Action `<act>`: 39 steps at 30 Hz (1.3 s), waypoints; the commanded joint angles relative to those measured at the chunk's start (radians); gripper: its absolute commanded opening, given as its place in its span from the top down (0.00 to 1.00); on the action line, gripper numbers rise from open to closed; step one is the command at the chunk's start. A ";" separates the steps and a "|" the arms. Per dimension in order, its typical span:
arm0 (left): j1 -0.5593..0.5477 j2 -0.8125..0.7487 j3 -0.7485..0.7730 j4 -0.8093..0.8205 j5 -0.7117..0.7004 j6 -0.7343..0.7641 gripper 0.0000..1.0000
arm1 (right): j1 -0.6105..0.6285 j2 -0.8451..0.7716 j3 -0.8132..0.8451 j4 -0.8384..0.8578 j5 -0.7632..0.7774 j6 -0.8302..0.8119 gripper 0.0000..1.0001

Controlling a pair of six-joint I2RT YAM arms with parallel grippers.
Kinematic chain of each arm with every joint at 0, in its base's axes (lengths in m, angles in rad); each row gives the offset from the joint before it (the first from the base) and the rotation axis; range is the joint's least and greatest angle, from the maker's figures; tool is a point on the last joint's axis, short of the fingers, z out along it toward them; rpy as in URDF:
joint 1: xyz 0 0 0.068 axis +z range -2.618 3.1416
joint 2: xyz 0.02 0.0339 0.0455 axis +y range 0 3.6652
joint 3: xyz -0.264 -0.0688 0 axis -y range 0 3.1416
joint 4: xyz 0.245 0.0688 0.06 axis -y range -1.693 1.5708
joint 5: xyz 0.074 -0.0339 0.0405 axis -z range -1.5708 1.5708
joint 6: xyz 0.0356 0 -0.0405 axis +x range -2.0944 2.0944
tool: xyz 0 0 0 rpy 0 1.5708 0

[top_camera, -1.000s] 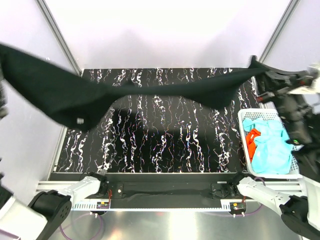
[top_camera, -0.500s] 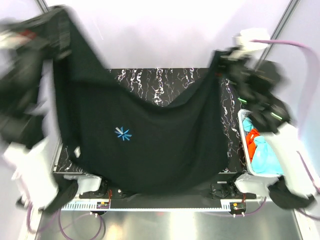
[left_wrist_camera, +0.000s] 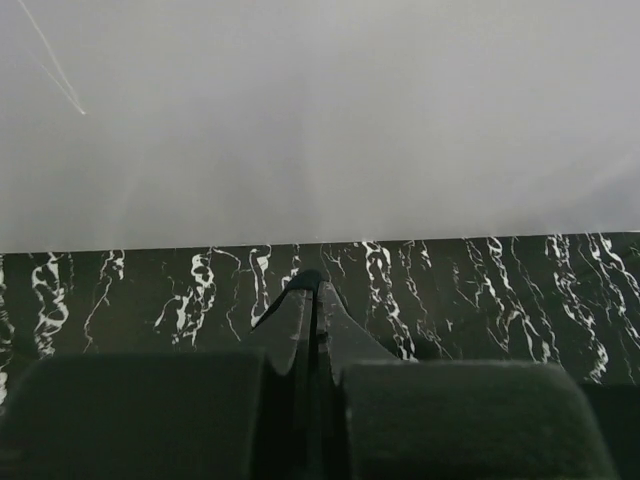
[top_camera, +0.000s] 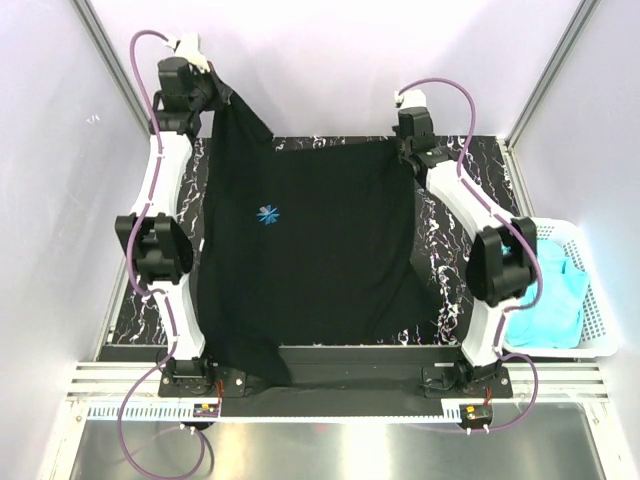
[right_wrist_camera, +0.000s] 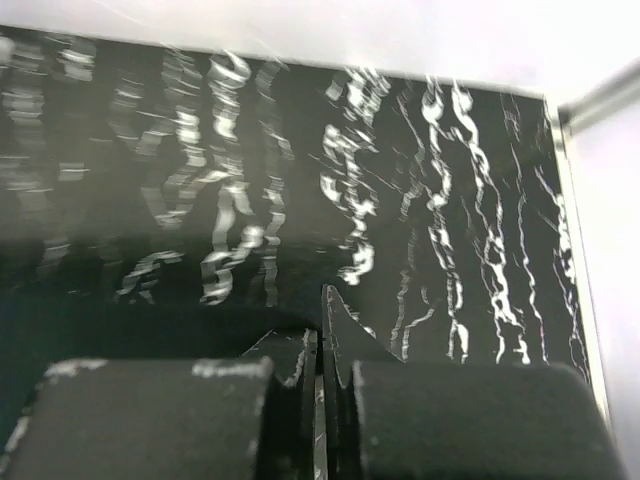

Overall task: Fold and stack the t-shirts
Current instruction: Flatten the tshirt out

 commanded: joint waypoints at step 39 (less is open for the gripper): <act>0.035 -0.731 -1.171 -0.152 -0.160 -0.414 0.31 | -0.146 -0.005 0.028 -0.489 -0.629 0.580 0.15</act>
